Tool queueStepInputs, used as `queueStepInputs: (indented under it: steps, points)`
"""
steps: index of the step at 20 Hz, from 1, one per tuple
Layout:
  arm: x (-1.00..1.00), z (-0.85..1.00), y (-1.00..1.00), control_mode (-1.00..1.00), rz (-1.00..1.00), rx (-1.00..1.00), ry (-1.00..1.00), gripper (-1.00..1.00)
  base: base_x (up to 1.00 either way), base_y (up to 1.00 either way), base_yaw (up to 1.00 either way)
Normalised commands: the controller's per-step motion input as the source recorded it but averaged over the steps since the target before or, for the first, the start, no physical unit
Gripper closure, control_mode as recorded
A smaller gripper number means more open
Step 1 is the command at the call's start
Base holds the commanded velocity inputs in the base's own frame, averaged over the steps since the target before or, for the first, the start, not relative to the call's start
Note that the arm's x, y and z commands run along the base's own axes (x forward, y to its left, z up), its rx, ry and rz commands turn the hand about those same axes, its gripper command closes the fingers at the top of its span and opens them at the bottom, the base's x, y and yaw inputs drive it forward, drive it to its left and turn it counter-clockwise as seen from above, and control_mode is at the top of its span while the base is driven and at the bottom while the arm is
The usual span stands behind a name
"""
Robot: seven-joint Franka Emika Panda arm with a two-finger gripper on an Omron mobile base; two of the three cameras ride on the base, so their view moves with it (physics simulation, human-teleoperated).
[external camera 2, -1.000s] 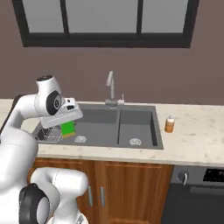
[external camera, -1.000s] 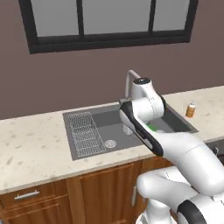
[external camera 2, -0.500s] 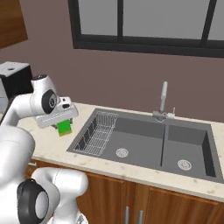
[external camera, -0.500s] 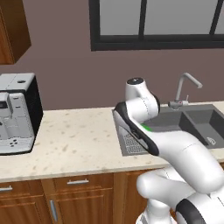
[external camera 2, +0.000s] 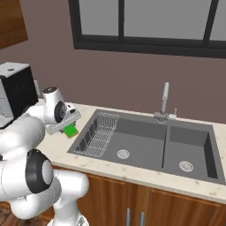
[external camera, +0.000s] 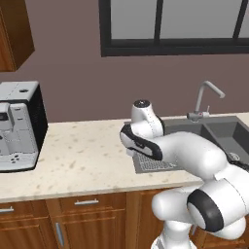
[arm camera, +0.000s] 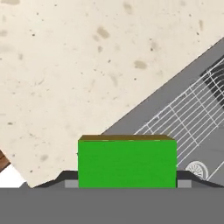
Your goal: Restock the sink supplies by placing the sponge and soap dispenser on the counter and next to the sink. Make sure the soap dispenser is upright.
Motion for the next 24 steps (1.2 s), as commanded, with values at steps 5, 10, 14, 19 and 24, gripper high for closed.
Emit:
queueStepInputs:
  steps: [5,10,14,19,24]
  points:
    - [0.70,-0.52,0.57,-1.00,0.27,0.00,0.00,1.00,0.00,0.00,0.00]
    - [0.59,-0.36,0.38,-1.00,0.21,0.00,0.02,1.00,0.00,0.00,0.00]
    - [0.33,-0.48,0.05,-1.00,0.21,0.00,0.00,1.00,0.00,0.00,0.00]
    - [0.22,-0.51,0.08,-1.00,0.21,0.00,0.00,1.00,0.00,0.00,0.00]
    - [0.30,-0.41,0.26,-1.00,0.21,0.00,0.00,1.00,0.00,0.00,0.00]
